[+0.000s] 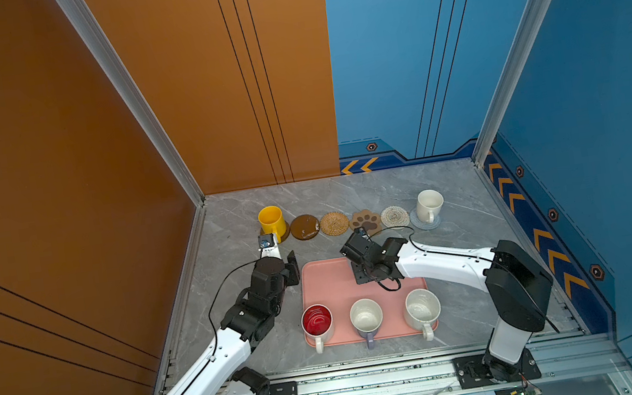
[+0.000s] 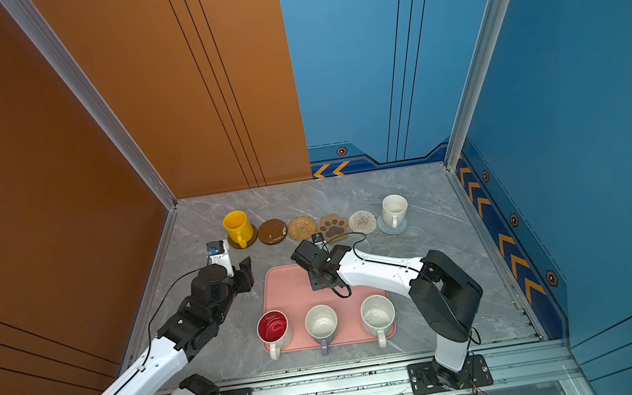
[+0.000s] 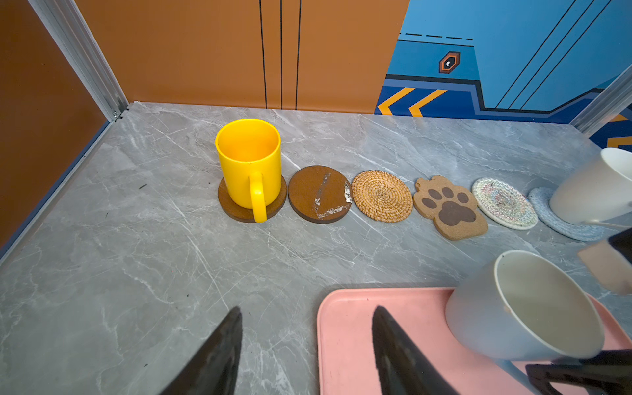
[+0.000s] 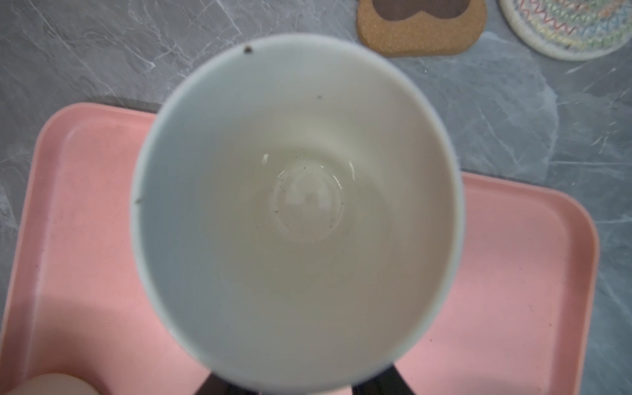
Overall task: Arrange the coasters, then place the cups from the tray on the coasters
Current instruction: 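Lift the white mug with the right gripper toward the multicolour rope coaster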
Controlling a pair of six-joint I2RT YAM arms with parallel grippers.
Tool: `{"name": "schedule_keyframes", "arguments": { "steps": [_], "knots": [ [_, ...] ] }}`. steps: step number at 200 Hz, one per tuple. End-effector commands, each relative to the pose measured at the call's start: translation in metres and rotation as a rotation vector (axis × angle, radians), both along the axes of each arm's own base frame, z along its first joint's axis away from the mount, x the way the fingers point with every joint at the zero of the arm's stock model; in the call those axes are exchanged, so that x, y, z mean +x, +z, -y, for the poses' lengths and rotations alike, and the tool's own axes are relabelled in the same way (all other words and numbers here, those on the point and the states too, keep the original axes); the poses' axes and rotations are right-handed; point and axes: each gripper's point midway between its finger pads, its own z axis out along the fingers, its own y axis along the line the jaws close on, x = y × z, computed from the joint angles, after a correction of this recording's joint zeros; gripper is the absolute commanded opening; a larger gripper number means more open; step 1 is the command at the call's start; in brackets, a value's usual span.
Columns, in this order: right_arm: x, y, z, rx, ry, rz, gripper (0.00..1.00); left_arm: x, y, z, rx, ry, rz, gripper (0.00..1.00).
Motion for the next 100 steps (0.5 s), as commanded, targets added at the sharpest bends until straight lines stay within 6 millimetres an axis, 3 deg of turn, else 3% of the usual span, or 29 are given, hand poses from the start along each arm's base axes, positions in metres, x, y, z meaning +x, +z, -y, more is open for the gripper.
{"name": "schedule_keyframes", "arguments": {
  "steps": [1,28,100],
  "knots": [
    [0.0000,0.0011,-0.0030,-0.014,0.012,-0.008,0.36,0.0004,-0.0058,-0.0051,0.011,0.011,-0.003,0.61],
    [0.0009,0.0004,-0.0041,-0.015,0.012,-0.009,0.35,0.0005,-0.0049,-0.0057,0.011,0.013,-0.002,0.61],
    [0.0006,-0.0031,-0.0045,-0.018,0.011,-0.018,0.19,0.0003,-0.0067,-0.0067,0.011,0.015,-0.008,0.62]
  ]
}}
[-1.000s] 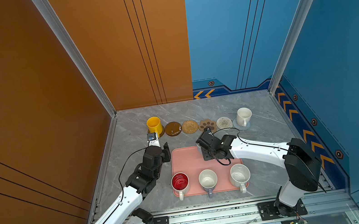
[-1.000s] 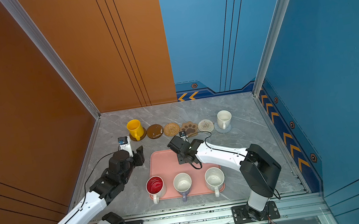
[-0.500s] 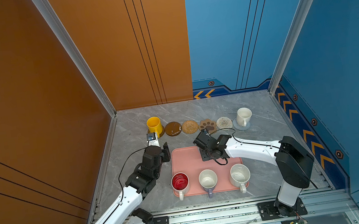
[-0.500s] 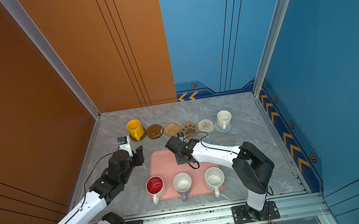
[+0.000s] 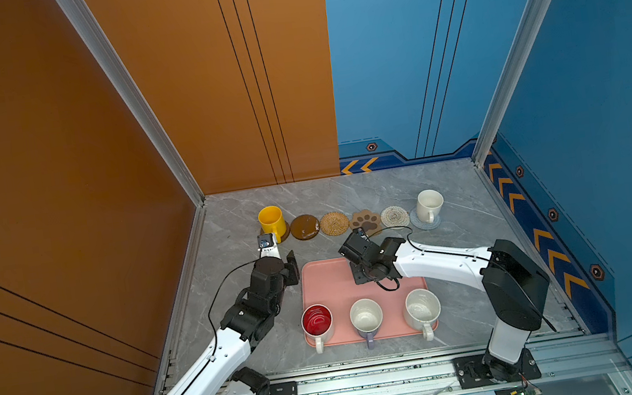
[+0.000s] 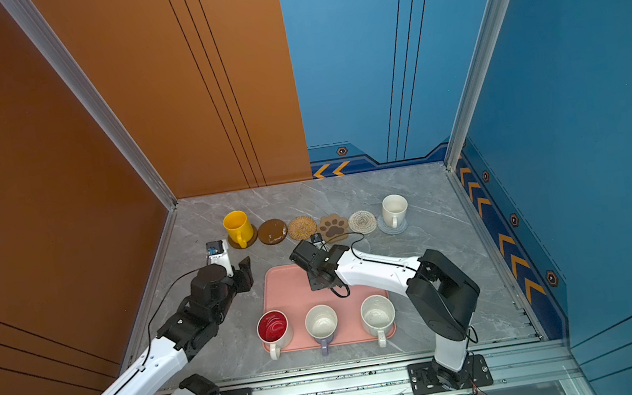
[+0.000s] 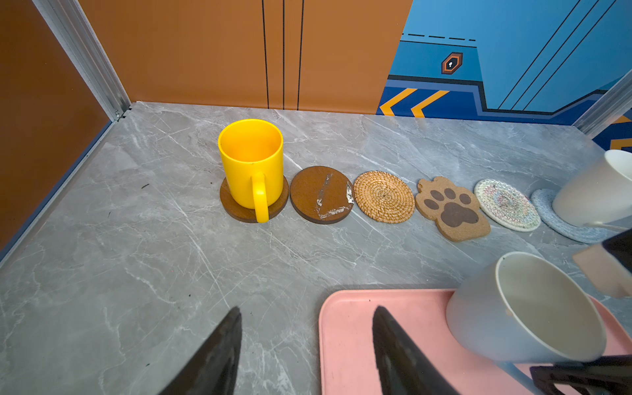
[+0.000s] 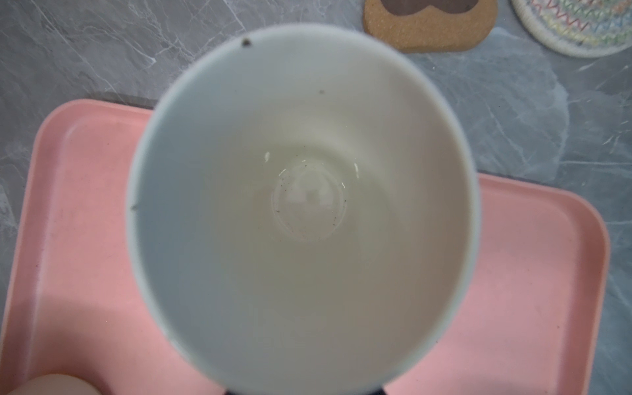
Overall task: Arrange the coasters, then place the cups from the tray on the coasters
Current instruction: 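Lift the white mug with the right gripper toward the multicolour rope coaster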
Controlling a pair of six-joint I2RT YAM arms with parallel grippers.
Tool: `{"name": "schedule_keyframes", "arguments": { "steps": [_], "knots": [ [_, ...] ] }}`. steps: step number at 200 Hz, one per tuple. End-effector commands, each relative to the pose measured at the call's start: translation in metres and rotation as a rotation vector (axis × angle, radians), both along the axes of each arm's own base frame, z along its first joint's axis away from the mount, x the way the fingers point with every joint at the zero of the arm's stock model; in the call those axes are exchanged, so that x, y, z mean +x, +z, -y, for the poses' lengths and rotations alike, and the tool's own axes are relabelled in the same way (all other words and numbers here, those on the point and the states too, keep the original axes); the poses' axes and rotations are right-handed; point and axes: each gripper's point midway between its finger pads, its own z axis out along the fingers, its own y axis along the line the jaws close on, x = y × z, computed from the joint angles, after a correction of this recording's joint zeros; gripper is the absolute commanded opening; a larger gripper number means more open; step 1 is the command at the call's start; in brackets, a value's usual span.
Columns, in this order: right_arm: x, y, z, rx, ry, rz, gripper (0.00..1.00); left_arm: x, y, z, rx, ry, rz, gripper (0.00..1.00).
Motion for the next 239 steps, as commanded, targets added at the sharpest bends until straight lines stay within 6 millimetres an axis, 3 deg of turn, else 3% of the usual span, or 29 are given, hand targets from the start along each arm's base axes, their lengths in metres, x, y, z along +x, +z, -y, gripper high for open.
{"name": "schedule_keyframes", "arguments": {
  "steps": [1,16,37,155,239],
  "knots": [
    [0.000,0.000,-0.003,-0.011,0.009,-0.008,0.19,-0.001,-0.006,-0.004,0.010,0.006,-0.007,0.62],
    [0.000,-0.001,-0.003,-0.012,0.009,-0.010,0.14,0.000,-0.005,-0.004,0.007,0.006,-0.006,0.62],
    [0.000,0.001,-0.002,-0.016,0.008,-0.007,0.00,-0.001,-0.006,-0.004,0.006,0.005,-0.007,0.62],
    [-0.001,0.026,-0.001,-0.048,0.018,0.084,0.00,-0.004,-0.005,-0.008,0.005,0.016,-0.005,0.62],
    [0.001,0.040,0.011,-0.032,0.003,0.105,0.00,-0.005,-0.004,-0.008,-0.001,0.016,-0.004,0.62]
  ]
}}
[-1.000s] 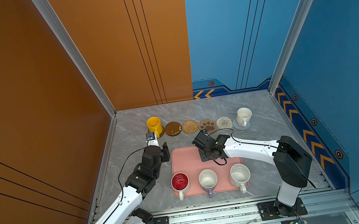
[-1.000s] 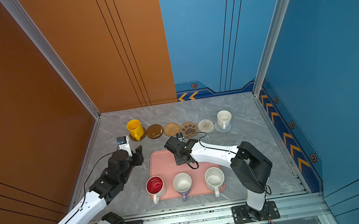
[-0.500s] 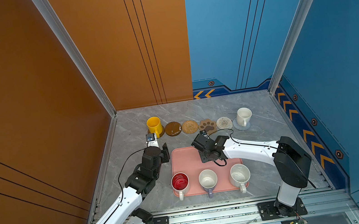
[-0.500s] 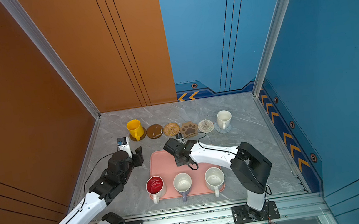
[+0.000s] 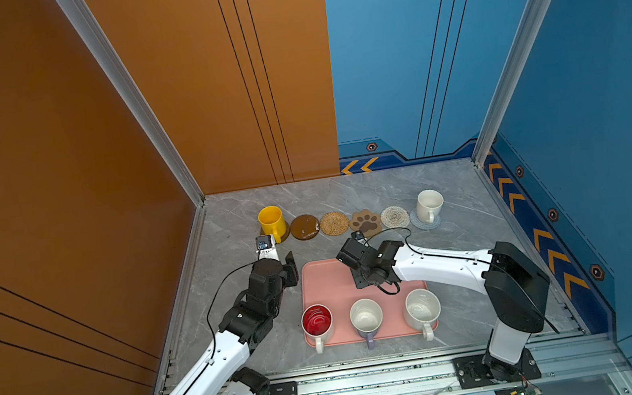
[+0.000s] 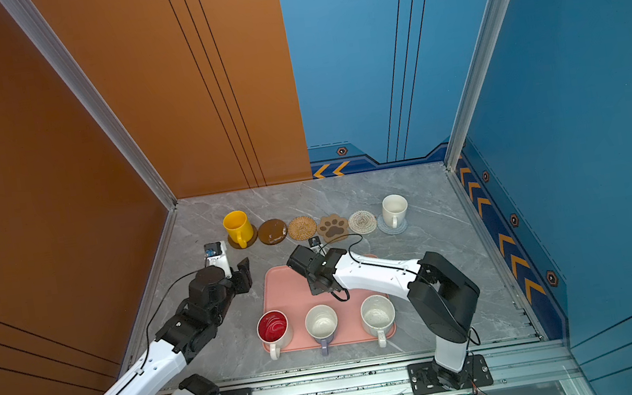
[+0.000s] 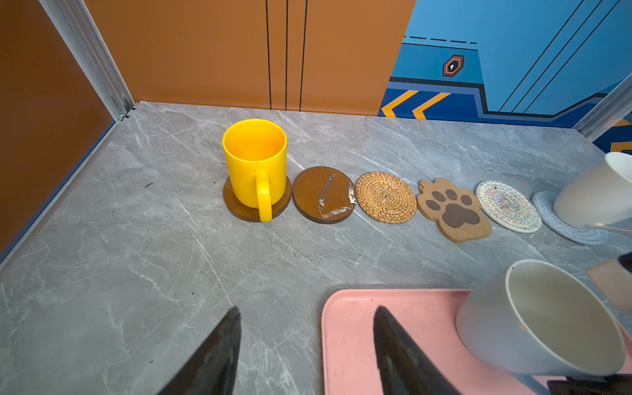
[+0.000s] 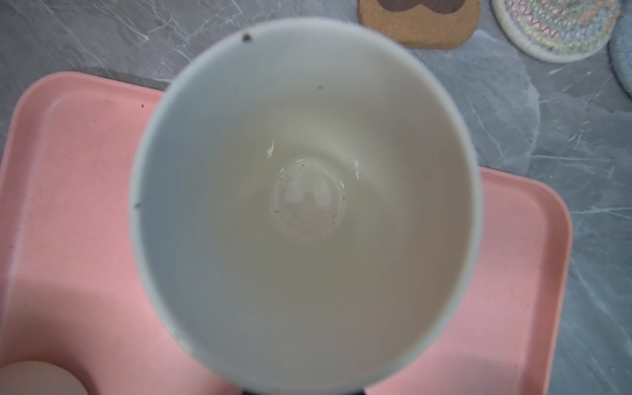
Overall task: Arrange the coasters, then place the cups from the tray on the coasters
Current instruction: 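Lift the white mug with the right gripper toward the multicolour rope coaster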
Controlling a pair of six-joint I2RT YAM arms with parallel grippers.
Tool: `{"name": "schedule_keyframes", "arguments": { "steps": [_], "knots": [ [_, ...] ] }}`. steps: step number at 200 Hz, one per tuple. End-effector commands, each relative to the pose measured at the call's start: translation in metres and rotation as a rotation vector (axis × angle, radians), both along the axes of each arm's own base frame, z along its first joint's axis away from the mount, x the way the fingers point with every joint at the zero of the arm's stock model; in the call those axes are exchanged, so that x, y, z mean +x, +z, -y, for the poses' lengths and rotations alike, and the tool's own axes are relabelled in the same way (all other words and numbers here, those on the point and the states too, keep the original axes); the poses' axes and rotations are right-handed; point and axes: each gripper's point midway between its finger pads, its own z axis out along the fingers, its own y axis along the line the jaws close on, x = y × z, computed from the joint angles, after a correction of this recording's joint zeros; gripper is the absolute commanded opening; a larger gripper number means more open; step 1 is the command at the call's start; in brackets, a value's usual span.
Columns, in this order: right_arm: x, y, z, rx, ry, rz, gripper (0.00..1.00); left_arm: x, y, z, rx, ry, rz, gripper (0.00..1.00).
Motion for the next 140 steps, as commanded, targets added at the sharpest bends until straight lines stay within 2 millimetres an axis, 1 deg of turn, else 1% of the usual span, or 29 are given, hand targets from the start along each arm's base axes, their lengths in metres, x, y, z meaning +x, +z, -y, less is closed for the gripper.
{"name": "schedule_keyframes", "arguments": {
  "steps": [1,36,76,121,134,136,140],
  "knots": [
    [0.011,0.035,0.006,0.033,-0.014,0.085,0.00,-0.002,-0.004,-0.005,0.003,0.012,-0.010,0.62],
    [0.018,0.046,0.018,0.043,-0.030,0.109,0.00,-0.001,-0.004,-0.005,0.003,0.015,-0.011,0.62],
    [0.032,0.061,0.037,0.051,-0.056,0.139,0.00,-0.001,-0.004,-0.004,0.000,0.012,-0.011,0.62],
    [0.055,0.082,0.067,0.051,-0.096,0.183,0.00,0.000,-0.004,-0.002,-0.013,0.006,-0.005,0.63],
    [0.058,0.087,0.068,0.059,-0.087,0.187,0.00,0.001,-0.003,-0.001,-0.022,0.000,-0.002,0.63],
    [0.063,0.088,0.077,0.059,-0.111,0.188,0.00,0.001,-0.003,0.000,-0.023,-0.001,-0.002,0.63],
    [0.066,0.088,0.081,0.058,-0.117,0.187,0.00,0.001,-0.003,0.000,-0.024,-0.002,-0.003,0.63]
  ]
}}
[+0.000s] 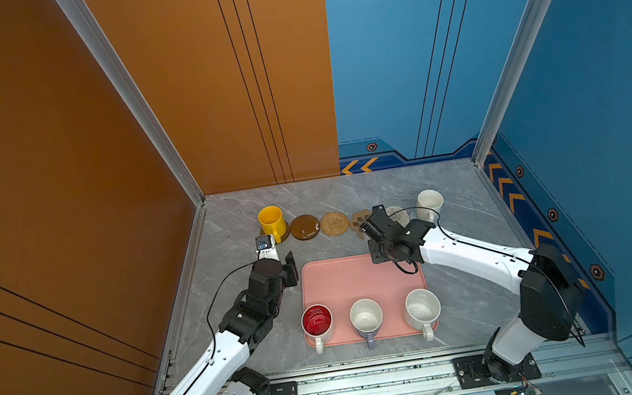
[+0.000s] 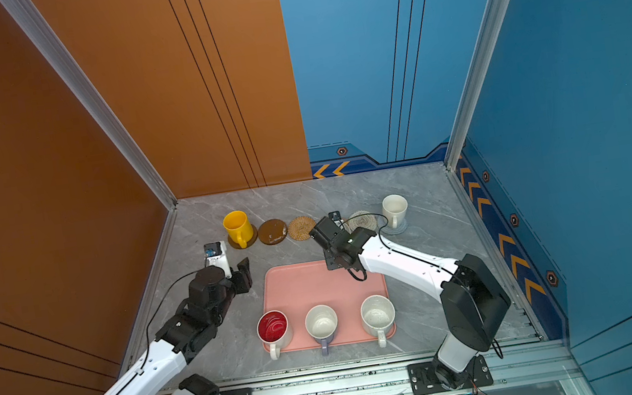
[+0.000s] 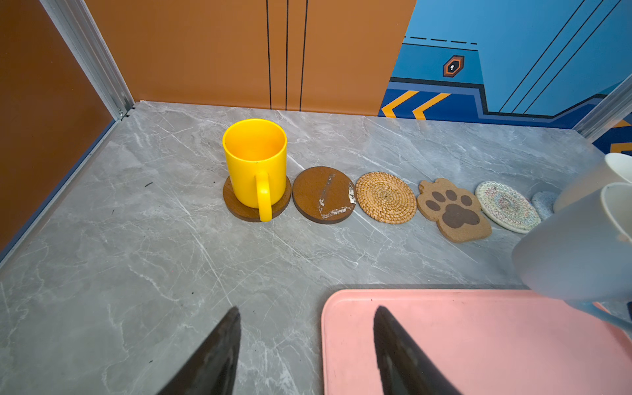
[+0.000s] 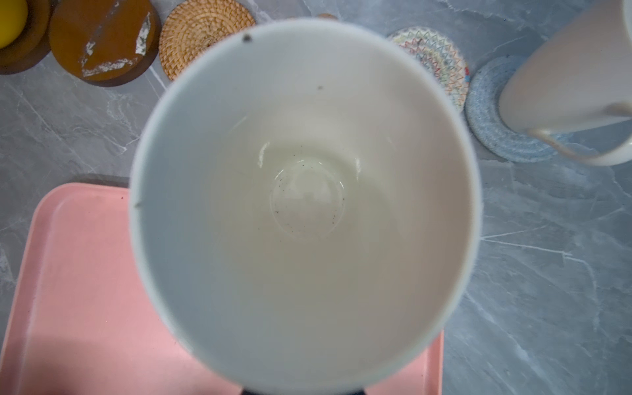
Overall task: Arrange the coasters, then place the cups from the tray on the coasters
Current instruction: 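Lift the white mug with the right gripper toward the multicolour rope coaster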
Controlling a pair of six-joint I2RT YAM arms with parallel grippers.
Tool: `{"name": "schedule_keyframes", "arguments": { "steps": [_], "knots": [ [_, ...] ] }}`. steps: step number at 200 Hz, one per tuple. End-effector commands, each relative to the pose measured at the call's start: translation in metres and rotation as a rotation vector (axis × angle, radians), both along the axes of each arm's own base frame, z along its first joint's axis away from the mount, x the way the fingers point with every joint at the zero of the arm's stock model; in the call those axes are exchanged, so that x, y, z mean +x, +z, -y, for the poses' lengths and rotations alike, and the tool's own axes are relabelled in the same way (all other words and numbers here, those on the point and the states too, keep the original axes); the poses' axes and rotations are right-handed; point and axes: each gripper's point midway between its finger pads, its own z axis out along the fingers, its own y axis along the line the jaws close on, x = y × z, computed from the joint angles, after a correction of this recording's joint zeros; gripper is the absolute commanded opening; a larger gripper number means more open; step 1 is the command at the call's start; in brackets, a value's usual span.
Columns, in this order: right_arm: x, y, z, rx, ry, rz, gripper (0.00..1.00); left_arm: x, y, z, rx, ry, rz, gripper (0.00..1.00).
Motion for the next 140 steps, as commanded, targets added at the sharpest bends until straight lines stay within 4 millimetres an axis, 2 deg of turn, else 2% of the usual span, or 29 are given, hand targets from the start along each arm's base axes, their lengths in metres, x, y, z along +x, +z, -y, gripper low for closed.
{"name": "schedule_keyframes", "arguments": {
  "steps": [1,79,140],
  "knots": [
    [0.019,0.034,0.020,0.012,-0.022,0.086,0.00,0.001,-0.003,0.000,-0.020,-0.003,-0.002,0.63],
    [0.063,0.042,0.067,-0.009,-0.105,0.100,0.00,0.000,-0.001,-0.002,-0.018,0.006,-0.001,0.62],
    [0.091,0.031,0.078,-0.011,-0.133,0.091,0.00,0.000,0.000,-0.002,-0.019,0.007,-0.001,0.62]
  ]
}}
